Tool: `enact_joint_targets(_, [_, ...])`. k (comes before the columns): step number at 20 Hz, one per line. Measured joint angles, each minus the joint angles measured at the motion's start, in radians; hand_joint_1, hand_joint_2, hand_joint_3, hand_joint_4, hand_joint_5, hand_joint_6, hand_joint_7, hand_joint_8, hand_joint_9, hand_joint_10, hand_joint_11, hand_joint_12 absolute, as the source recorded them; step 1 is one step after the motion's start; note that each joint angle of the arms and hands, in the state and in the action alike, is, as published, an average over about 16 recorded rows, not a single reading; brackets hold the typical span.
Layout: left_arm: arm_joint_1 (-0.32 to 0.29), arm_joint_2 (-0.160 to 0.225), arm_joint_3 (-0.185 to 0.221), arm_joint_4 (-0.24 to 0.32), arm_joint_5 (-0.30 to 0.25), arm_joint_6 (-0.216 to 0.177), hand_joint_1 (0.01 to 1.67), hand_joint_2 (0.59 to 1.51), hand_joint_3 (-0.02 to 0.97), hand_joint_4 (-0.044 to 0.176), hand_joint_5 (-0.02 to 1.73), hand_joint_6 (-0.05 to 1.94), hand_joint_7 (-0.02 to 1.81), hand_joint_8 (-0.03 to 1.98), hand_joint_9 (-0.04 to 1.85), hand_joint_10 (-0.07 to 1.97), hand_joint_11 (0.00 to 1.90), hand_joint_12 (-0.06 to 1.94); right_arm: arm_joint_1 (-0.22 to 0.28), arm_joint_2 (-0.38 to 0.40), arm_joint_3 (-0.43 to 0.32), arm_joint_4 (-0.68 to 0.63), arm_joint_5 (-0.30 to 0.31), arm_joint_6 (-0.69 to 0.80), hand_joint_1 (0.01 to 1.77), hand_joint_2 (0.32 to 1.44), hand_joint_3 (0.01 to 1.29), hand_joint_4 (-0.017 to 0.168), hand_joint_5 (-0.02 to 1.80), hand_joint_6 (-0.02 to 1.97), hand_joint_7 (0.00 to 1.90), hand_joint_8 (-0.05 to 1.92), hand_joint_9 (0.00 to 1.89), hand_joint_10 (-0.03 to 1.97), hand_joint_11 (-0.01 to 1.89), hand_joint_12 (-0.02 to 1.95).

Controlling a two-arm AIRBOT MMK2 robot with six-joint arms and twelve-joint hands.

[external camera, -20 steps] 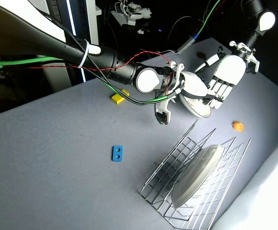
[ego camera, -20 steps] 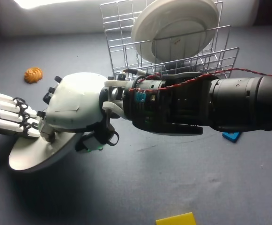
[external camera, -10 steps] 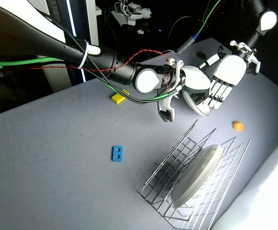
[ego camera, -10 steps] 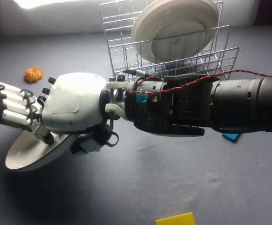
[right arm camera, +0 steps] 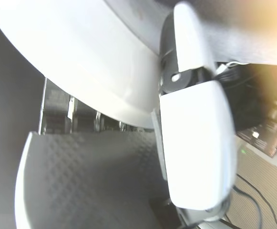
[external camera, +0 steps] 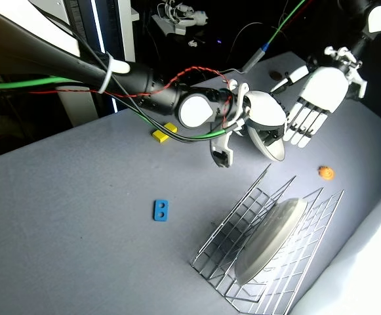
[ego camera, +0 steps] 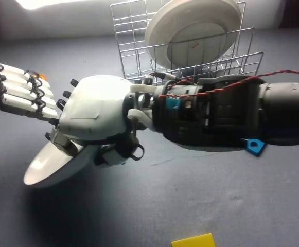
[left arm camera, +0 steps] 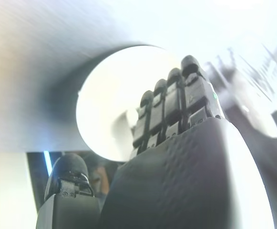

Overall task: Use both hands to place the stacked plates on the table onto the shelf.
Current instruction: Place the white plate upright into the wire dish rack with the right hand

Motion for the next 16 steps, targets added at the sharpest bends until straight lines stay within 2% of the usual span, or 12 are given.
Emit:
enact_joint_targets(3, [-0.020,0.012,-0.007,0.002,-0.011,-0.008,0.02,1.132,0.011,0.004,0.06,0.01,0.06,0.00,0.04,0.02,0.02,0.13,0.024,0.086,-0.100,0.010,-0.031,0.025,1.25,1.01,0.01,-0.009,0.80,0.83,0.92,0.77,0.95,1.14,0.80,1.23])
enact_joint_targets(6, [-0.035,0.023,-0.016,0.001,-0.018,-0.013,0.02,1.133,0.011,0.003,0.06,0.01,0.05,0.00,0.04,0.02,0.02,0.09,0.058,0.185,-0.201,-0.047,-0.049,0.130,1.28,1.01,0.01,-0.007,0.82,0.91,0.94,0.81,0.95,1.14,0.80,1.23])
enact_joint_targets(12, [-0.042,0.038,-0.031,0.003,-0.025,-0.018,0.02,1.138,0.010,0.003,0.06,0.01,0.05,0.00,0.03,0.01,0.02,0.08,0.152,0.381,-0.348,-0.250,-0.044,0.503,1.34,1.01,0.01,-0.003,0.86,1.03,0.97,0.89,0.95,1.15,0.79,1.23])
enact_joint_targets(16, [-0.043,0.042,-0.038,0.003,-0.026,-0.019,0.02,1.141,0.011,0.002,0.06,0.01,0.05,0.00,0.03,0.02,0.02,0.08,0.221,0.471,-0.375,-0.392,-0.040,0.812,1.36,1.01,0.01,-0.003,0.87,1.09,0.98,0.92,0.95,1.15,0.78,1.23])
